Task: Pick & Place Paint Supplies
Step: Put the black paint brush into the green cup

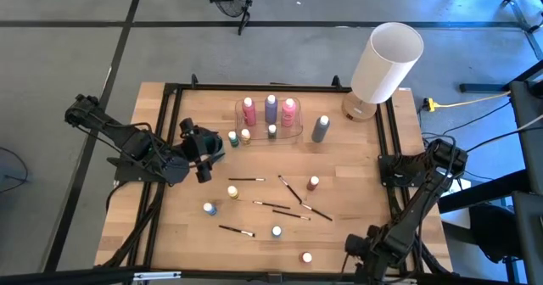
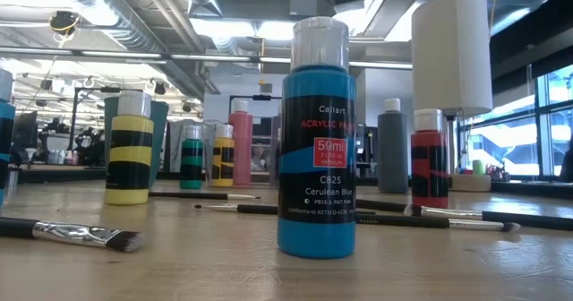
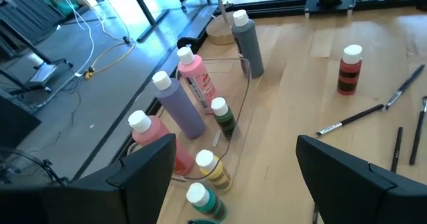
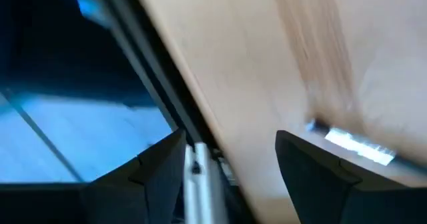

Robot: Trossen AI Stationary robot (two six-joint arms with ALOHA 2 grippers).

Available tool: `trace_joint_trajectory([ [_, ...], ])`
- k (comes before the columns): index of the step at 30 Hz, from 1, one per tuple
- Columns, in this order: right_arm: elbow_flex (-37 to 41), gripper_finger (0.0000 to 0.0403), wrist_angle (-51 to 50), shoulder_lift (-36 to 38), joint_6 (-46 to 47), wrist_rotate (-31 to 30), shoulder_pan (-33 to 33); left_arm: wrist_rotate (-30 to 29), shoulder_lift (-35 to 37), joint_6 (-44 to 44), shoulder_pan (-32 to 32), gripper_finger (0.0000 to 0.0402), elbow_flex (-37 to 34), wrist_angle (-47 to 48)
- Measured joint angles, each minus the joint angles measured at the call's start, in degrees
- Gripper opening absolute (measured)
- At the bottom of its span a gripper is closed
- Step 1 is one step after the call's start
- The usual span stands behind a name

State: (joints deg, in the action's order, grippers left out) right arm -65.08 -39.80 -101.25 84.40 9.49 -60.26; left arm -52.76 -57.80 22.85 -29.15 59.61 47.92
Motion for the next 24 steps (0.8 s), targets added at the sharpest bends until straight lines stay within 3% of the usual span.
trace_joint_trajectory([
  [5, 0.0, 0.0236, -3.0, 0.0, -21.2, -0.4, 0.0, -0.7, -0.2, 3.6, 0.0, 0.0306, 0.0, 0.0],
  [11, 0.0, 0.0236, -5.1, 0.0, -37.0, -0.8, -0.8, -0.3, -0.2, 4.7, 0.0, 0.0306, 0.0, 0.0],
  [18, 0.0, 0.0236, -8.1, 0.0, -46.4, -6.5, -1.2, 2.8, -0.2, 9.3, 0.0, 0.0306, 0.0, 0.0],
  [24, 0.1, 0.0236, -9.3, 0.0, -50.8, -6.5, -2.4, 7.0, -0.3, 13.2, 0.0, 0.0306, 0.0, 0.0],
])
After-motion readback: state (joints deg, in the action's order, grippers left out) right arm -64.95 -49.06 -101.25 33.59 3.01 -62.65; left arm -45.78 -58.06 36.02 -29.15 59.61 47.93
